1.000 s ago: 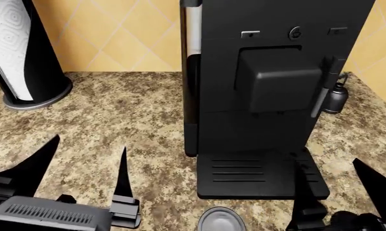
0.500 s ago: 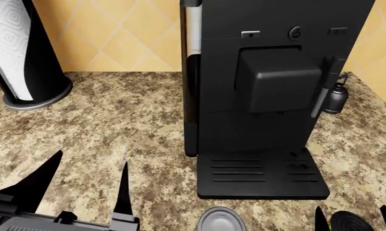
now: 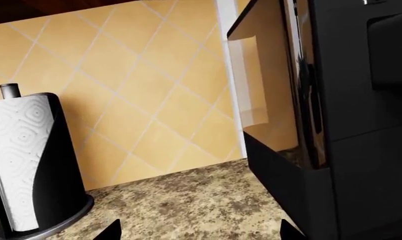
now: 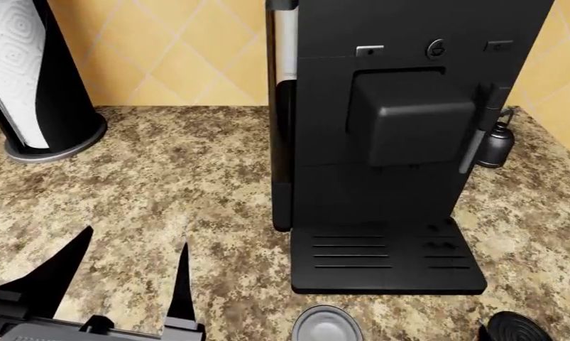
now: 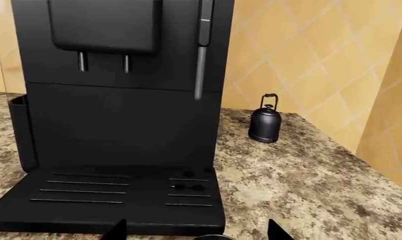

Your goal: Pick the cans from the counter and place them in their designated side in the cabinet.

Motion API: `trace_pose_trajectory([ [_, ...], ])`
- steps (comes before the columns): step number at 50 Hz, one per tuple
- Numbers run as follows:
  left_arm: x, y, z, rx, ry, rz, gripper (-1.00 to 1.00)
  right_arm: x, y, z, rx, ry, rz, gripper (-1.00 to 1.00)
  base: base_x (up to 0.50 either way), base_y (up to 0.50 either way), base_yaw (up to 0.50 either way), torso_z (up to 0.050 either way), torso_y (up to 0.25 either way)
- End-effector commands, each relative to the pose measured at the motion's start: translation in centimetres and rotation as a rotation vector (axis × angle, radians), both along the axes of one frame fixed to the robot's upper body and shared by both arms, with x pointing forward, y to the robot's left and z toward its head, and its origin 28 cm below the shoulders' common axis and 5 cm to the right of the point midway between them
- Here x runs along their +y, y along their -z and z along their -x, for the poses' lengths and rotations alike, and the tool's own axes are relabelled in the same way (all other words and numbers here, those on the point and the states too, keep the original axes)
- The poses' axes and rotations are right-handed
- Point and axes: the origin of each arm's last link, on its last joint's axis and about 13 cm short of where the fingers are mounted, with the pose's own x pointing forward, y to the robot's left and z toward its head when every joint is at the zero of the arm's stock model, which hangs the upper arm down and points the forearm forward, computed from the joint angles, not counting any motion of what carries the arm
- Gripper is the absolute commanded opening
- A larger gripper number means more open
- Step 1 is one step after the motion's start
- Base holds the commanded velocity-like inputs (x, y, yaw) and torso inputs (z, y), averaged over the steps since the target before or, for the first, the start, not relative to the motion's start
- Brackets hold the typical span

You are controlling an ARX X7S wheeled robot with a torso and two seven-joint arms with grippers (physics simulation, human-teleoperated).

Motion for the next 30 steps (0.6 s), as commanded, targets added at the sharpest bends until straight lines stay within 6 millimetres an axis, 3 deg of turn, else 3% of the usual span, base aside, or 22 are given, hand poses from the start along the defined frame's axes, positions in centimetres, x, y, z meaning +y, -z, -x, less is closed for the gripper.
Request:
trace_pose_trajectory([
  [1, 0.0, 0.1, 0.1, 0.001, -0.001, -0.001, 1.0, 0.0, 0.0, -0.1, 0.032, -0.001, -0.01, 1.0, 0.0, 0.0, 0.0, 0.0, 0.0],
  [14, -0.1, 0.0, 0.2, -0.002, 0.0, -0.008, 1.0, -1.0, 1.1, -0.5, 0.06, 0.006, -0.033, 1.0, 0.0, 0.0, 0.0, 0.0, 0.0],
  [30, -0.3, -0.3, 0.4, -0.007, 0.0, -0.015, 1.0, -2.5, 1.9, -2.3, 0.134, -0.054, -0.124, 1.0, 0.0, 0.0, 0.0, 0.0, 0.0],
])
